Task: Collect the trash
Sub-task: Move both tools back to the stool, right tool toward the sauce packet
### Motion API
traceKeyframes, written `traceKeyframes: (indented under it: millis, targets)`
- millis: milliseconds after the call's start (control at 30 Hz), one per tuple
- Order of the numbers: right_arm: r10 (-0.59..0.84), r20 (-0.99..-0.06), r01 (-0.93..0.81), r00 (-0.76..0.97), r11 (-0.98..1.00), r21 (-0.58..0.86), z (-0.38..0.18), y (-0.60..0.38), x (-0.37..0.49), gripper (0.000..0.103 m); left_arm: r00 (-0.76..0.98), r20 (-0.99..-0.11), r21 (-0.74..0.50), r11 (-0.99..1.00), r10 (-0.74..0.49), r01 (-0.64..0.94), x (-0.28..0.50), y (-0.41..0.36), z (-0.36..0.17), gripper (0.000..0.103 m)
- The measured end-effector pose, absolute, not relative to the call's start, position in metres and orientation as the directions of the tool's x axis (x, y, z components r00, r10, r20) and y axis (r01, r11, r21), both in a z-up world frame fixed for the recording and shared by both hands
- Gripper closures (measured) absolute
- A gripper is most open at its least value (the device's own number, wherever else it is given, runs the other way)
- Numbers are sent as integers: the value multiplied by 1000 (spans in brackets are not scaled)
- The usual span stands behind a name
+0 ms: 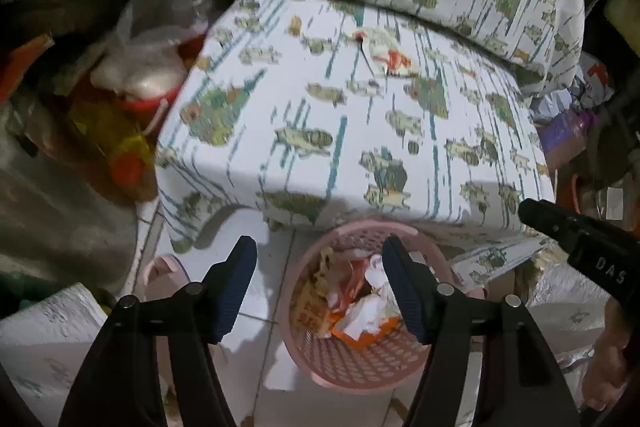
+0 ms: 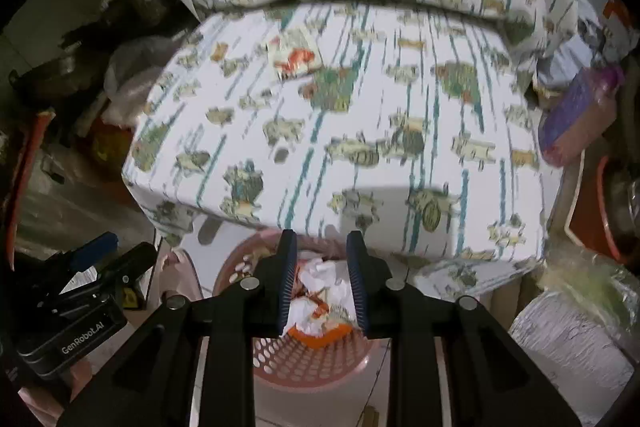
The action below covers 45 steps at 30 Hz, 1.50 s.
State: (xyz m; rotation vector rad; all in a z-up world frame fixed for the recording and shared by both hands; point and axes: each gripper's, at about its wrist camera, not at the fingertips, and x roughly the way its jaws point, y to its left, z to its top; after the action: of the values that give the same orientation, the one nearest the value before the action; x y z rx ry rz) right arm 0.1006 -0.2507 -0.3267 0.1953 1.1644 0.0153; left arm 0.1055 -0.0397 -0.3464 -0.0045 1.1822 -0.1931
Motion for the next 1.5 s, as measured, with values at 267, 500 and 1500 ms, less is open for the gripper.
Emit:
traceKeyframes:
  millis: [267,500,1500]
  targets:
    - [103,-873,39,477,990,138,-277,-252,127,63,465,-859,-151,974,-213,166,135,-29,-271,26]
    - [81,-842,54,534,990,130,-234,-273,186,41,559,-820,-57,990,-120,128,201,-21,-227,19]
    - [75,-968,-25,239,997,71,-420,-204,379,24,362,-931,-26,998,-47,61,414,-33,-353,16]
